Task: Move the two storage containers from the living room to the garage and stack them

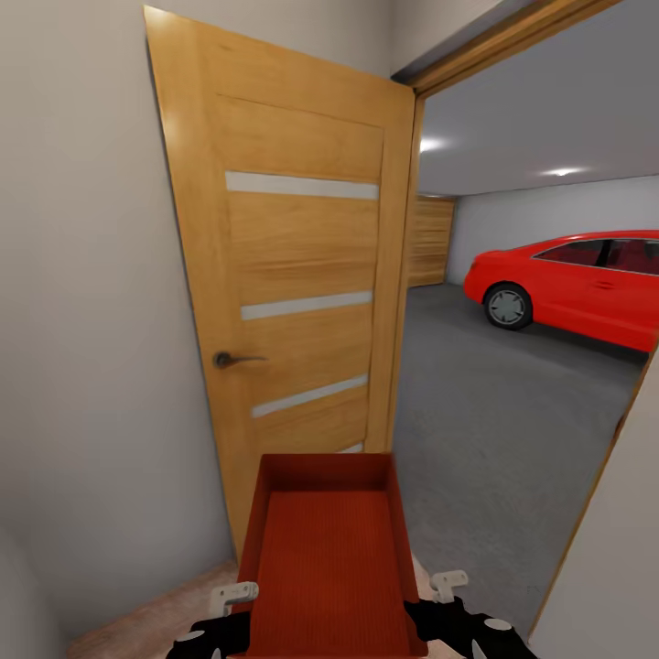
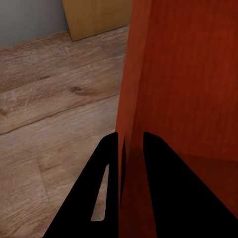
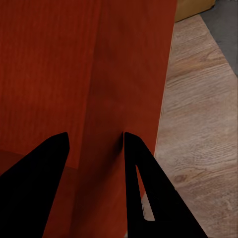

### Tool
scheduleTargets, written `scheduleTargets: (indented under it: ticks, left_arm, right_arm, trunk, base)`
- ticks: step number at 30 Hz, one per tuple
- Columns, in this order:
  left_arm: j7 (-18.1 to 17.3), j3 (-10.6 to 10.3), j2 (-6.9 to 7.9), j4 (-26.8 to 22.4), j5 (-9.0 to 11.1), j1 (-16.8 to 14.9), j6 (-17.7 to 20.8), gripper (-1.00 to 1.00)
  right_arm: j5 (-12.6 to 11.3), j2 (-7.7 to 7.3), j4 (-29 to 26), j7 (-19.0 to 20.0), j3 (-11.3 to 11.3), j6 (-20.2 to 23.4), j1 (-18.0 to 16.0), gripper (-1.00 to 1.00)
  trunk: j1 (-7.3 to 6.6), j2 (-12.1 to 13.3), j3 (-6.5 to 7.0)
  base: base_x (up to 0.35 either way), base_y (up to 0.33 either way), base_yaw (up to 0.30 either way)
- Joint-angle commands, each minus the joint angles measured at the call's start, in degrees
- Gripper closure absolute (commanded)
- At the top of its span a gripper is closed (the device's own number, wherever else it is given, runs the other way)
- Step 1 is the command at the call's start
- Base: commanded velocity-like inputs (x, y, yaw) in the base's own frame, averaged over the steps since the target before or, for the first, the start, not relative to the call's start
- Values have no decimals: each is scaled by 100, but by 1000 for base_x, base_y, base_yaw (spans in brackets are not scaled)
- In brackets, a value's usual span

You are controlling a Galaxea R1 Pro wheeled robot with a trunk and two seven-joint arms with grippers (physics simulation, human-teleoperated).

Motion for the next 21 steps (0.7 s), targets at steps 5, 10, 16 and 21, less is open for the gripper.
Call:
scheduleTargets:
  ticks: [5, 10, 16, 21]
  left_arm:
    - [44, -6, -7, -16, -103, 0, -193, 100]
    - [44, -6, -7, -16, -103, 0, -193, 100]
    - [44, -6, -7, -16, -99, 0, -193, 100]
    - [44, -6, -7, -16, -94, 0, -193, 100]
  right_arm:
    - [-51, 34, 4, 148, -36, 40, -4, 100]
    - [-51, 34, 4, 148, -36, 40, -4, 100]
    - [-51, 34, 4, 148, -36, 40, -4, 100]
    - [-51, 34, 4, 148, -36, 40, -4, 100]
  trunk:
    - [2, -7, -10]
    - [2, -7, -10]
    - [2, -7, -10]
    - [2, -7, -10]
  base:
    - [106, 261, 0]
    - [119, 246, 0]
    - [76, 132, 0]
    - [4, 6, -32]
